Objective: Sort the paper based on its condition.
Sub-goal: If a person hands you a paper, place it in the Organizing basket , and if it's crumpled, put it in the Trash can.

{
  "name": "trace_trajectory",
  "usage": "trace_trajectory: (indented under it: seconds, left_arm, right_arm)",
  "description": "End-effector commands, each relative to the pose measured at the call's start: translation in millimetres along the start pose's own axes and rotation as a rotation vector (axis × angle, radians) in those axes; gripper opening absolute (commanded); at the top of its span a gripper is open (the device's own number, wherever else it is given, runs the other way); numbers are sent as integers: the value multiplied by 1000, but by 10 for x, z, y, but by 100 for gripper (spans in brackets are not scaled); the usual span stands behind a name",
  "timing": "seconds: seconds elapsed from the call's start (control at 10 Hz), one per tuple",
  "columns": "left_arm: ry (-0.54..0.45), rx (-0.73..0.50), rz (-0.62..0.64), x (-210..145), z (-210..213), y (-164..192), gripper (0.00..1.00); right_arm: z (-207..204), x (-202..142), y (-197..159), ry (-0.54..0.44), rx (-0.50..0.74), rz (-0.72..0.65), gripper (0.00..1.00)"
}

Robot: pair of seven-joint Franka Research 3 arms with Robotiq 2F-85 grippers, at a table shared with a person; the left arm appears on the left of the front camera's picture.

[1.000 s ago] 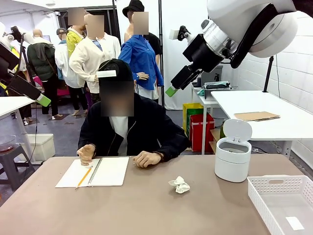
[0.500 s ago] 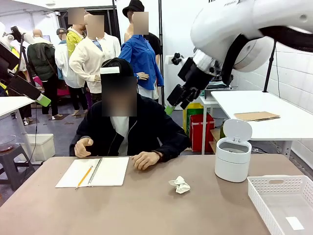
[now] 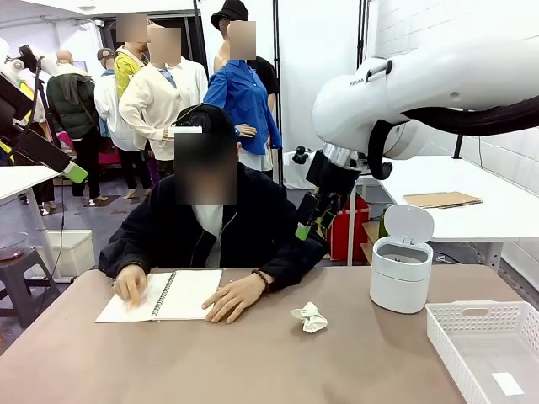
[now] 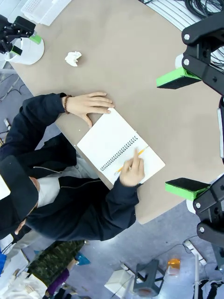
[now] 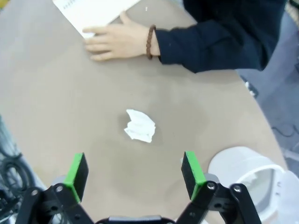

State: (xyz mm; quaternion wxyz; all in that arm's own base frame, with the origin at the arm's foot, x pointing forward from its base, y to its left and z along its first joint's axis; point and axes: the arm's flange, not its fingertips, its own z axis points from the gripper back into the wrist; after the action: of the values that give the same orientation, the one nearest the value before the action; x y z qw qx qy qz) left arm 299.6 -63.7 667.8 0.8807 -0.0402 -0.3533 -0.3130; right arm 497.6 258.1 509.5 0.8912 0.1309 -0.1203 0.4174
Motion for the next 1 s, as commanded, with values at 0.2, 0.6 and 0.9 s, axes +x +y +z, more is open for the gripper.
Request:
trace_trajectory:
  seconds: [0.2,0.6,0.9]
  left_arm:
    - [0,-5,3,1,7,5,100]
    - [0,-5,3,1,7,5,100]
    - [0,-5,3,1,7,5,100]
  right_arm:
    - [-508,-25,-194,114,36,51,100]
    - [-1290,-130,-305,222,73,109,100]
    - [-1681,-215,-329,235,27,180,100]
